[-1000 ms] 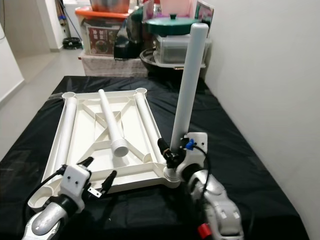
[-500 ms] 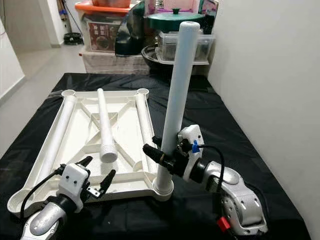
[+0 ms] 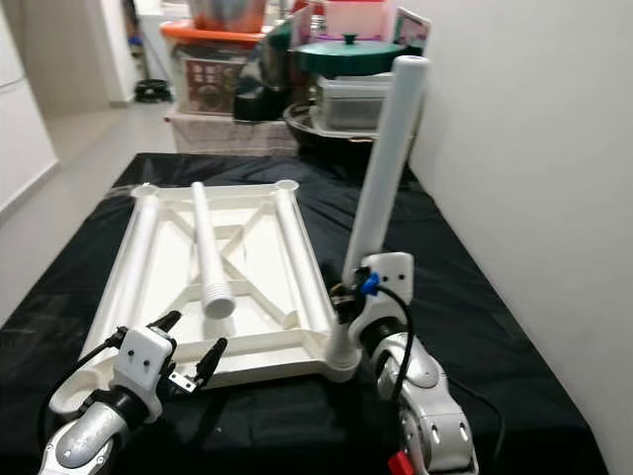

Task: Building children table

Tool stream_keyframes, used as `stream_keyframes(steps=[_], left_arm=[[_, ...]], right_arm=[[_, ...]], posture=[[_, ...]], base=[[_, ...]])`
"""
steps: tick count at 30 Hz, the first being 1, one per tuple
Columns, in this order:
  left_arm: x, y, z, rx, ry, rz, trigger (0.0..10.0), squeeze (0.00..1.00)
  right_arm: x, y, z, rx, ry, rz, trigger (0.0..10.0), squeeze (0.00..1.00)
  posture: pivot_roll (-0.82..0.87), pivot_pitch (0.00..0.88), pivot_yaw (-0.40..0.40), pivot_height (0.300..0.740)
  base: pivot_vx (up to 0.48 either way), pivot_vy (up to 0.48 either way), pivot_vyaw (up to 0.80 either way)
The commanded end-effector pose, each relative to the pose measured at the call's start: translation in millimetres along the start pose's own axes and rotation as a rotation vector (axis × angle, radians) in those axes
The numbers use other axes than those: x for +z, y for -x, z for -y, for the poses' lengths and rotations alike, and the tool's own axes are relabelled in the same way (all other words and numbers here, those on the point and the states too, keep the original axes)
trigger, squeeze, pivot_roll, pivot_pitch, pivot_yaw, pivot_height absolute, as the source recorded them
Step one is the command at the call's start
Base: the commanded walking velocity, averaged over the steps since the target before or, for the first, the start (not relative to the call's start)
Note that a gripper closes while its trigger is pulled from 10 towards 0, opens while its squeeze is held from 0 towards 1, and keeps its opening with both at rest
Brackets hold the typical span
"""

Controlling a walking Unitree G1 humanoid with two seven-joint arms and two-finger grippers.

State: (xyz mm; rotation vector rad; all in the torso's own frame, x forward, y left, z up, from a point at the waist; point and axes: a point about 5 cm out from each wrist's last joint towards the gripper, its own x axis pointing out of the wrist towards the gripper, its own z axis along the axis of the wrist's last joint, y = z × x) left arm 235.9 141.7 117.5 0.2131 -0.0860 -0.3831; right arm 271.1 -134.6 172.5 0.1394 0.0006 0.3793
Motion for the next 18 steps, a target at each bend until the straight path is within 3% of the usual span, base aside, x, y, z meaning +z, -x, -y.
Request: stream_keyframes(steps=[1,3,4,5,12,18], left_arm=[[-2.8,0.2,0.5,-0.010,-0.004,-0.010,10.0,0.00],[-3.0,-0.7,0.6,-0.011,-0.004,-0.009,10.0,0.00],[-3.1,-1.5,0.6,-0.011,-0.003,-0.008,10.0,0.00],[-3.3,-2.0,0.5,-0.011,-0.002,-0.007,10.0,0.00],[-4.2,-2.6,1.6,-0.013,0.001,-0.005,10.0,0.00],[-4.9,-1.7,-0.4,-0.006,-0.003,-0.007,10.0,0.00]], right_arm=[[-7.4,-0.7,-12.2,0.120,-0.053,-0.033,10.0,1.00],[-2.4,-0.7,-9.4,0.156,-0.030,-0.019,10.0,1.00],[3.8,-0.3,-6.1,0.207,0.009,-0.011,10.0,0.42],[9.5,0.0,-2.0,0.237,0.037,-0.009,10.0,0.00],[31.1,5.1,20.4,0.326,0.139,-0.008,10.0,0.00],[23.0,13.7,23.0,0.463,0.147,-0.086,10.0,0.00]], posture=[[0.07,0.000,-0.052,0.740],[0.07,0.000,-0.055,0.740],[0.07,0.000,-0.055,0.740],[0.07,0.000,-0.055,0.740],[0.07,0.000,-0.060,0.740],[0.08,0.000,-0.066,0.740]], base=[[0.000,0.000,0.00],[0.000,0.000,0.00],[0.000,0.000,0.00],[0.000,0.000,0.00],[0.000,0.000,0.00],[0.000,0.000,0.00]])
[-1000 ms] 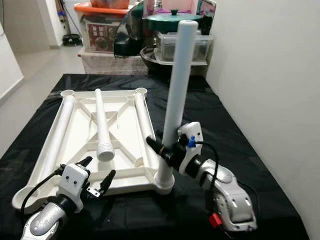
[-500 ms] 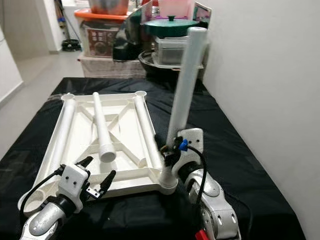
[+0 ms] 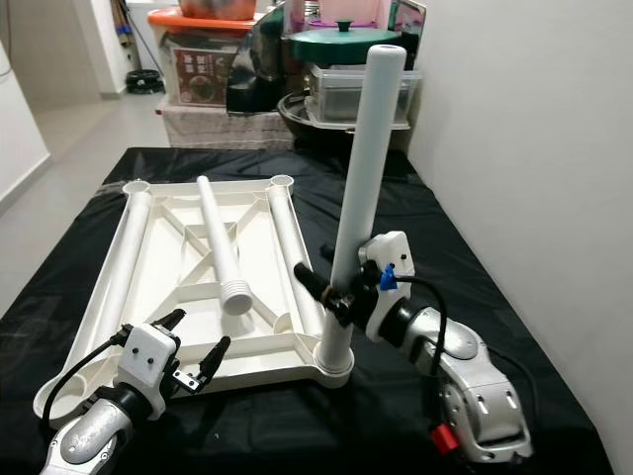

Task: Building children table

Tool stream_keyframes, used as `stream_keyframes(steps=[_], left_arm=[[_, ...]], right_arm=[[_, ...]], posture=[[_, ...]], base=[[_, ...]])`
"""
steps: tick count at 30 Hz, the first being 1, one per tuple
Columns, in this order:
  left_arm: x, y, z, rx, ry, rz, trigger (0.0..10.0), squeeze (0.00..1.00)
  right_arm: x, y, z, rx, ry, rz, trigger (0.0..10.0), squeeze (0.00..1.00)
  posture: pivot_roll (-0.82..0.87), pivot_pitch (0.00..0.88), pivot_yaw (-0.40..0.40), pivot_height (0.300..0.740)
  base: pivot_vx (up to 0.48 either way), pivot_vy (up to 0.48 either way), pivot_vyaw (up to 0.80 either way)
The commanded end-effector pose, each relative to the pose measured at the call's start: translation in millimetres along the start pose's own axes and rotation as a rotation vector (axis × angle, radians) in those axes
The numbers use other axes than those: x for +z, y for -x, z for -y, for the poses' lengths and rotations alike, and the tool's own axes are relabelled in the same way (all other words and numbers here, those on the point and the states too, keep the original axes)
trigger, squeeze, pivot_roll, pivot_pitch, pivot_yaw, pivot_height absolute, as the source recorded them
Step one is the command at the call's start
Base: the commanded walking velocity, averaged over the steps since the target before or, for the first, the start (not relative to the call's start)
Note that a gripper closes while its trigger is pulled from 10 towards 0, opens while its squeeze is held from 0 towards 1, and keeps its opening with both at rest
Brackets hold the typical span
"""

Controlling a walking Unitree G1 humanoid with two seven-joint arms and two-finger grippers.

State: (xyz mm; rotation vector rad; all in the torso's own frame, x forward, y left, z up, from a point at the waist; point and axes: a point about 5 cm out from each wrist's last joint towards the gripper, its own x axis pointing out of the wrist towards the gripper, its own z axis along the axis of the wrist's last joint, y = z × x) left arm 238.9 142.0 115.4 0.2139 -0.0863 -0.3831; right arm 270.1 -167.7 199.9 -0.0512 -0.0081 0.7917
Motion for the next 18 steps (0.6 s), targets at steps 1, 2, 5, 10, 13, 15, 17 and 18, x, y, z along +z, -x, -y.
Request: stream_keyframes(steps=[1,2,5,10,13,15,17,18], left_arm=[[-2.4,0.9,0.5,-0.006,-0.002,-0.008,10.0,0.00],[-2.5,1.1,0.2,-0.005,-0.003,-0.008,10.0,0.00],[-2.1,1.1,0.3,0.000,-0.003,-0.007,10.0,0.00],[-2.3,1.6,1.0,-0.002,-0.002,-0.006,10.0,0.00],[-2.3,0.9,2.1,-0.013,-0.003,-0.006,10.0,0.00],[-0.8,-0.7,0.9,-0.017,-0.008,-0.002,10.0,0.00],[-0.4,-1.1,-0.1,-0.016,-0.011,0.000,10.0,0.00],[-0.3,-1.3,-1.6,-0.012,-0.014,0.000,10.0,0.00]], right_arm=[[-7.7,-0.9,-4.9,0.054,-0.036,-0.019,10.0,0.00],[-9.9,0.5,-5.5,0.077,-0.041,-0.029,10.0,0.00],[-16.8,-3.2,-2.3,-0.006,-0.045,-0.032,0.0,0.00],[-22.4,-16.3,-0.8,-0.167,-0.069,-0.011,0.0,0.00],[-31.0,-26.7,8.2,-0.455,-0.142,-0.023,0.0,0.00],[-37.6,-32.8,2.2,-0.655,-0.201,-0.069,7.0,0.00],[-37.6,-34.3,-1.8,-0.686,-0.214,-0.076,7.0,0.00],[-35.8,-38.0,-8.3,-0.670,-0.227,-0.072,10.0,0.00]], posture=[[0.08,0.000,-0.066,0.740],[0.08,0.000,-0.066,0.740],[0.08,0.000,-0.066,0.740],[0.08,0.000,-0.058,0.740],[0.08,0.000,-0.053,0.740],[0.08,0.000,-0.056,0.740],[0.08,0.000,-0.056,0.740],[0.08,0.000,-0.053,0.740]], base=[[0.000,0.000,0.00],[0.000,0.000,0.00],[0.000,0.000,0.00],[0.000,0.000,0.00],[0.000,0.000,0.00],[0.000,0.000,0.00],[0.000,0.000,0.00],[0.000,0.000,0.00]])
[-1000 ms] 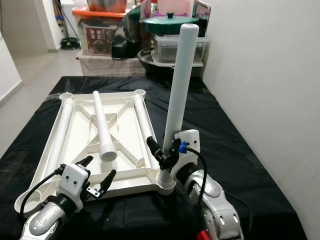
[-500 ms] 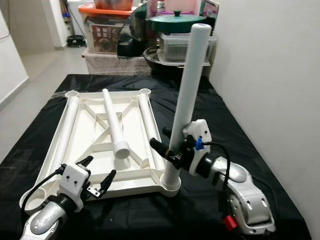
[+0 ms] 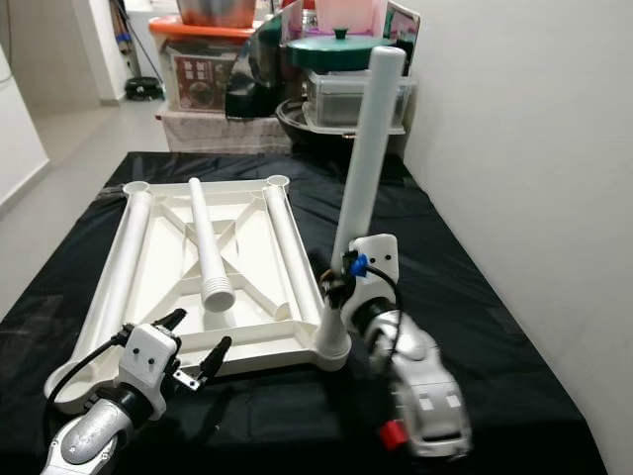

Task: Building children table

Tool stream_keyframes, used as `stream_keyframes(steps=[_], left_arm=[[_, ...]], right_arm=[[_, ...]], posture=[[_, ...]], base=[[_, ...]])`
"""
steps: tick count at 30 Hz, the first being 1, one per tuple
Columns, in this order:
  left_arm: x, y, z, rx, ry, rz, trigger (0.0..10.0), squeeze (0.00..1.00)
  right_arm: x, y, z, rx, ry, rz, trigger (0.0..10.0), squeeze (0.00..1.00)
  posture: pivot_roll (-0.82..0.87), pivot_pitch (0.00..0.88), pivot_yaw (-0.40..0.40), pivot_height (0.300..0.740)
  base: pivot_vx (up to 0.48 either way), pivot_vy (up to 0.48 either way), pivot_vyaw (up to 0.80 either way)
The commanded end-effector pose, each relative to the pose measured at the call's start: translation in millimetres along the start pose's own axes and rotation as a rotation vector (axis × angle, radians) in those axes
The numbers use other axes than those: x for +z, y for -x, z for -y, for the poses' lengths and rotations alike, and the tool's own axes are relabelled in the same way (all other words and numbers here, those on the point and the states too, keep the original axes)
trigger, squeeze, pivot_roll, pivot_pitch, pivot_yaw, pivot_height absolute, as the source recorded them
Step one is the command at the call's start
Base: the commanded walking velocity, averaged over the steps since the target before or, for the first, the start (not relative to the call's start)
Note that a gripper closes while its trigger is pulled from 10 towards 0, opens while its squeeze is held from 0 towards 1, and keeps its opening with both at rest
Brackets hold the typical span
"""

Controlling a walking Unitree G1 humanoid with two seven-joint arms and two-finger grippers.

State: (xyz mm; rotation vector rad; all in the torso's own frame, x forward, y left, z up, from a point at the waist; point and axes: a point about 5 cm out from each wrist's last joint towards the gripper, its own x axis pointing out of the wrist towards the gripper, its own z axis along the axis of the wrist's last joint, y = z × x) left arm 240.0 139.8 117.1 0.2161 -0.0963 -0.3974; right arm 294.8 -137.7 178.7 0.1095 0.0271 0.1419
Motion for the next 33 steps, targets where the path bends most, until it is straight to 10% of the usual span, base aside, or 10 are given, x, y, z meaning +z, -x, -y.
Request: stream_keyframes(steps=[1,3,4,8,9,14,19,20,22,33], left_arm=[[-2.3,0.5,-3.6,0.003,-0.012,-0.011,10.0,0.00],[-2.2,0.3,-3.8,0.004,-0.013,-0.011,10.0,0.00],[-2.0,0.0,-3.1,0.002,-0.012,-0.010,10.0,0.00],[-2.0,-0.1,-2.8,0.002,-0.012,-0.010,10.0,0.00],[-2.0,-0.2,-2.8,0.003,-0.011,-0.010,10.0,0.00],[-2.1,-1.1,-5.6,0.008,-0.013,-0.009,10.0,0.00],[-2.0,-1.8,-6.7,0.008,-0.016,-0.008,10.0,0.00],[-1.9,-2.3,-7.3,0.009,-0.017,-0.007,10.0,0.00],[-1.6,-2.7,-7.9,0.010,-0.019,-0.006,10.0,0.00],[-1.9,-2.6,-5.4,0.008,-0.016,-0.007,10.0,0.00]], right_arm=[[-12.1,4.3,-7.1,0.012,-0.028,-0.070,10.0,0.00],[-10.1,5.7,-10.7,0.040,-0.030,-0.051,10.0,0.00],[-7.1,6.9,-11.7,0.112,-0.031,-0.030,10.0,1.00],[-6.3,6.8,-10.8,0.142,-0.038,-0.029,10.0,1.00],[-3.6,6.6,-10.2,0.210,-0.043,-0.030,10.0,0.00],[11.8,34.3,1.8,0.699,0.110,-0.067,10.0,0.00],[9.7,41.2,10.6,0.768,0.156,-0.114,10.0,0.00],[9.7,39.5,16.2,0.759,0.166,-0.117,6.5,0.00],[11.4,29.5,23.5,0.685,0.136,-0.087,0.0,0.00],[-27.4,2.8,23.7,-0.048,-0.131,-0.052,0.0,0.00]], posture=[[0.08,0.000,-0.053,0.740],[0.08,0.000,-0.054,0.740],[0.08,0.000,-0.055,0.740],[0.08,0.000,-0.055,0.740],[0.08,0.000,-0.055,0.740],[0.07,0.000,-0.052,0.740],[0.07,0.000,-0.051,0.740],[0.07,0.000,-0.052,0.740],[0.07,0.000,-0.055,0.740],[0.07,0.000,-0.055,0.740]], base=[[0.000,0.000,0.00],[0.000,0.000,0.00],[0.000,0.000,0.00],[0.000,0.000,0.00],[0.000,0.000,0.00],[0.000,0.000,0.00],[0.000,0.000,0.00],[0.000,0.000,0.00],[0.000,0.000,0.00],[0.000,0.000,0.00]])
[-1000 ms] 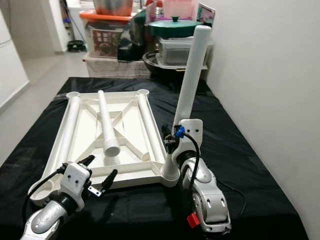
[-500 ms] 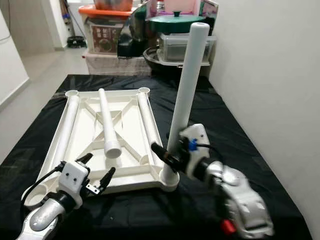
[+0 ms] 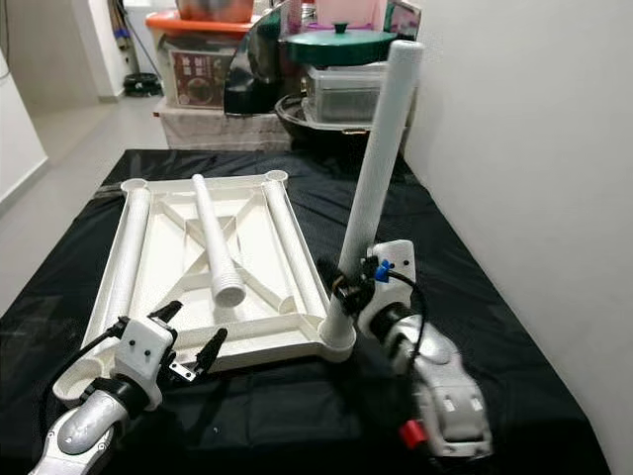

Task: Building children table

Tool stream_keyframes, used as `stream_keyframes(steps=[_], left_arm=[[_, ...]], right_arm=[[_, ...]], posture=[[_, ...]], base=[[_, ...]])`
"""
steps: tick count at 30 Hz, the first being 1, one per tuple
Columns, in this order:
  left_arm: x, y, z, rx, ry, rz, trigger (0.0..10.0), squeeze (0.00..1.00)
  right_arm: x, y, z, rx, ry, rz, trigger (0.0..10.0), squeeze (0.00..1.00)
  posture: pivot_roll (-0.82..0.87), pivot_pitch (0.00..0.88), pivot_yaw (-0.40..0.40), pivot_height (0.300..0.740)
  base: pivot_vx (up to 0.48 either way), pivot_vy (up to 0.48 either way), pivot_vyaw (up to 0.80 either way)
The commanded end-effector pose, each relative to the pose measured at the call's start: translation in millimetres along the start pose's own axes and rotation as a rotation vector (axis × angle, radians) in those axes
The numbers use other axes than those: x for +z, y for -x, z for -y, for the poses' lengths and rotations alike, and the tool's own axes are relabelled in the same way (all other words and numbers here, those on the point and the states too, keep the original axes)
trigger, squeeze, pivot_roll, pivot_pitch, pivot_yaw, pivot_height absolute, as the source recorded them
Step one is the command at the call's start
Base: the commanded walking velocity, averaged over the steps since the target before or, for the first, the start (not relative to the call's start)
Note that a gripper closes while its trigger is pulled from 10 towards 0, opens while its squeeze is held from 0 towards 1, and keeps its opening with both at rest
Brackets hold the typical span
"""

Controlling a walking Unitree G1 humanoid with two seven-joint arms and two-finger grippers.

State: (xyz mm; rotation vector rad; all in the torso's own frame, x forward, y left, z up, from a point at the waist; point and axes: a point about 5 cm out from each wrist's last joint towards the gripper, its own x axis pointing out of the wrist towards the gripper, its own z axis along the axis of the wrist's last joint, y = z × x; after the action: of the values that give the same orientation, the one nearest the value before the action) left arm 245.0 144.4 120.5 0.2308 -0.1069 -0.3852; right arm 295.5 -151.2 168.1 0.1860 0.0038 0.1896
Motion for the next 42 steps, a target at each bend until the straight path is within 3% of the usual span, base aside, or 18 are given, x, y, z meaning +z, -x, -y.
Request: stream_keyframes(steps=[1,2,7,8,10,11,16,18,24,25,28,29,30,32,33,36,39,42], left_arm=[[-3.2,0.3,1.9,-0.005,0.001,-0.011,10.0,0.00],[-2.8,0.6,1.6,-0.004,0.002,-0.011,10.0,0.00],[-5.4,3.2,-0.9,-0.002,-0.001,-0.020,10.0,0.00],[-5.7,2.9,-0.6,-0.003,-0.001,-0.020,10.0,0.00],[-5.8,2.6,-0.3,-0.004,-0.001,-0.020,10.0,0.00],[-5.1,1.4,0.5,-0.004,0.002,-0.017,10.0,0.00],[-4.5,-0.6,1.8,-0.005,0.005,-0.013,10.0,0.00],[-4.9,-1.1,1.7,-0.007,0.003,-0.012,10.0,0.00],[-3.7,-2.1,-1.2,0.003,-0.005,-0.005,10.0,0.00],[-3.6,-2.1,-1.1,0.004,-0.005,-0.004,10.0,0.00],[-3.6,-2.1,-1.1,0.004,-0.005,-0.004,10.0,0.00],[-3.7,-1.7,-0.7,0.006,-0.005,-0.004,10.0,0.00],[-3.8,-1.4,-0.5,0.006,-0.004,-0.005,10.0,0.00],[-4.1,-1.2,-0.2,0.002,-0.005,-0.005,10.0,0.00],[-4.1,-1.2,-0.2,0.002,-0.005,-0.005,10.0,0.00],[-4.6,-3.0,-0.5,-0.004,-0.006,-0.004,10.0,0.00],[-4.3,-5.3,-1.3,-0.006,-0.008,-0.001,10.0,0.00],[-4.0,-5.7,-1.1,-0.007,-0.008,0.000,10.0,0.00]], right_arm=[[-26.1,7.4,9.6,-0.148,-0.064,-0.104,0.0,0.00],[-30.2,11.4,5.3,-0.136,-0.032,-0.128,10.0,0.00],[-20.3,19.0,-9.6,0.006,-0.003,-0.065,10.0,0.00],[-15.6,17.8,-8.5,0.035,-0.001,-0.052,10.0,1.00],[-12.7,16.4,-8.3,0.048,-0.001,-0.042,10.0,1.00],[-4.2,12.6,-5.2,0.101,0.019,-0.028,10.0,0.00],[23.9,9.0,-0.1,0.318,0.080,0.030,10.0,0.00],[39.7,13.8,1.2,0.483,0.054,0.047,10.0,0.00],[45.2,24.4,1.9,0.728,0.082,-0.017,10.0,0.00],[40.1,26.3,1.5,0.755,0.083,-0.046,4.9,0.00],[40.1,26.3,1.5,0.755,0.083,-0.046,4.9,0.00],[33.7,28.1,0.3,0.769,0.076,-0.072,1.4,0.00],[24.6,30.1,-2.0,0.773,0.076,-0.099,0.0,0.00],[10.1,18.7,1.2,0.613,0.108,-0.106,0.0,0.00],[10.1,18.7,1.2,0.613,0.108,-0.106,0.0,0.00],[3.9,3.6,10.2,0.319,0.015,-0.051,0.0,0.00],[0.9,2.1,17.7,0.029,-0.026,0.002,0.0,0.00],[-1.1,5.3,16.1,-0.030,-0.044,0.010,0.0,0.00]], posture=[[0.08,0.000,-0.057,0.740],[0.07,0.000,-0.057,0.740],[0.06,0.000,-0.054,0.740],[0.06,0.000,-0.055,0.740],[0.06,0.000,-0.055,0.740],[0.06,0.000,-0.054,0.740],[0.06,0.000,-0.053,0.740],[0.07,0.000,-0.058,0.740],[0.08,0.000,-0.068,0.740],[0.08,0.000,-0.071,0.740],[0.08,0.000,-0.071,0.740],[0.08,0.000,-0.072,0.740],[0.08,0.000,-0.066,0.740],[0.08,0.000,-0.064,0.740],[0.08,0.000,-0.064,0.740],[0.07,0.000,-0.059,0.740],[0.07,0.000,-0.060,0.740],[0.07,0.000,-0.063,0.740]], base=[[0.000,0.000,0.00],[0.000,0.000,0.00],[0.000,0.000,0.00],[0.000,0.000,0.00],[0.000,0.000,0.00],[0.000,0.000,0.00],[0.000,0.000,0.00],[0.000,0.000,0.00],[0.000,0.000,0.00],[0.000,0.000,0.00],[0.000,0.000,0.00],[0.000,0.000,0.00],[0.000,0.000,0.00],[0.000,0.000,0.00],[0.000,0.000,0.00],[0.000,0.000,0.00],[0.000,0.000,0.00],[0.000,0.000,0.00]])
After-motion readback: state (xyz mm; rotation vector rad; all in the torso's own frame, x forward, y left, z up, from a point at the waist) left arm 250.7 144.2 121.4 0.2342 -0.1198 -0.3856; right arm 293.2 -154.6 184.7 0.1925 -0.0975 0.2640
